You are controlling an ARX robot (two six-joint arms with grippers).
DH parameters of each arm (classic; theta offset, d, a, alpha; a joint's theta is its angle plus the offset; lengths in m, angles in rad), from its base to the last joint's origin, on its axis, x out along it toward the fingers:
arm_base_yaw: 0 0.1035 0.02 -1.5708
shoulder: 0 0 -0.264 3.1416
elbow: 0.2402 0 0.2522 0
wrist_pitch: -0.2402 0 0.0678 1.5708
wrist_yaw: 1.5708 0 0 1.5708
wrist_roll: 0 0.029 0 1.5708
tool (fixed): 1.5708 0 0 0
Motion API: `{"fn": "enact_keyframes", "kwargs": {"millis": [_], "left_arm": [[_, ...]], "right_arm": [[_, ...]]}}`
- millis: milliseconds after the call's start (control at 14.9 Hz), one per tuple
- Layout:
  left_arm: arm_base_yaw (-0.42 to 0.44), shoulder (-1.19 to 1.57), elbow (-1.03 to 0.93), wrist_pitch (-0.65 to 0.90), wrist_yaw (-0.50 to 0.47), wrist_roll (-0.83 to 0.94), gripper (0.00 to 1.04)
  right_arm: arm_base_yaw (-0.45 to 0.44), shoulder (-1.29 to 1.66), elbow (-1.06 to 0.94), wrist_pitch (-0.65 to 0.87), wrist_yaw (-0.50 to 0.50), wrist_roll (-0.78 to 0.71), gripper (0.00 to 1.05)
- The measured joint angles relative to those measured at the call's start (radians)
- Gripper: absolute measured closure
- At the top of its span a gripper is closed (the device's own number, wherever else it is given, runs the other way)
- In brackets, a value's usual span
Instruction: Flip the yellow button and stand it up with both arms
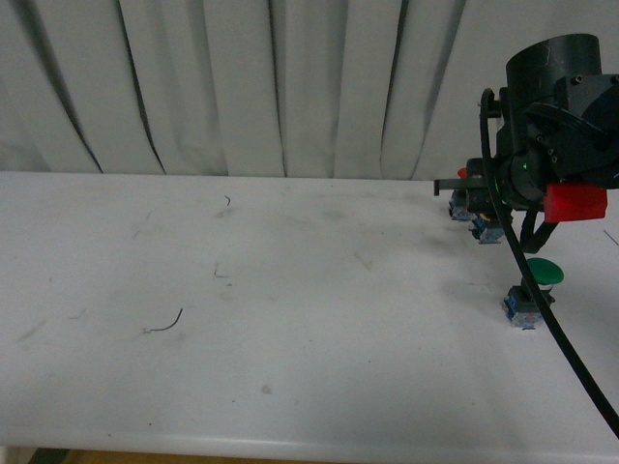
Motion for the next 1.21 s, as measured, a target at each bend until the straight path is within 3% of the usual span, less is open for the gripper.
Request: {"fn": "enact_keyframes", "kwargs": {"millis": [942,1077,1212], "left_arm": [[0.000,0.000,0.000,0.000,0.000,0.000,0.07],[0.000,0.000,0.000,0.000,0.000,0.000,0.07],[0.000,0.000,0.000,0.000,0.000,0.000,0.07]], "right_arm": [[-0.013,0.138,0.132,-0.075,0.029,0.040,0.69],[-0.008,0.138,0.136,-0.063,0.026,0.040,0.40],[-0.008,0.138,0.136,-0.062,0.026,0.040,0.32]]}}
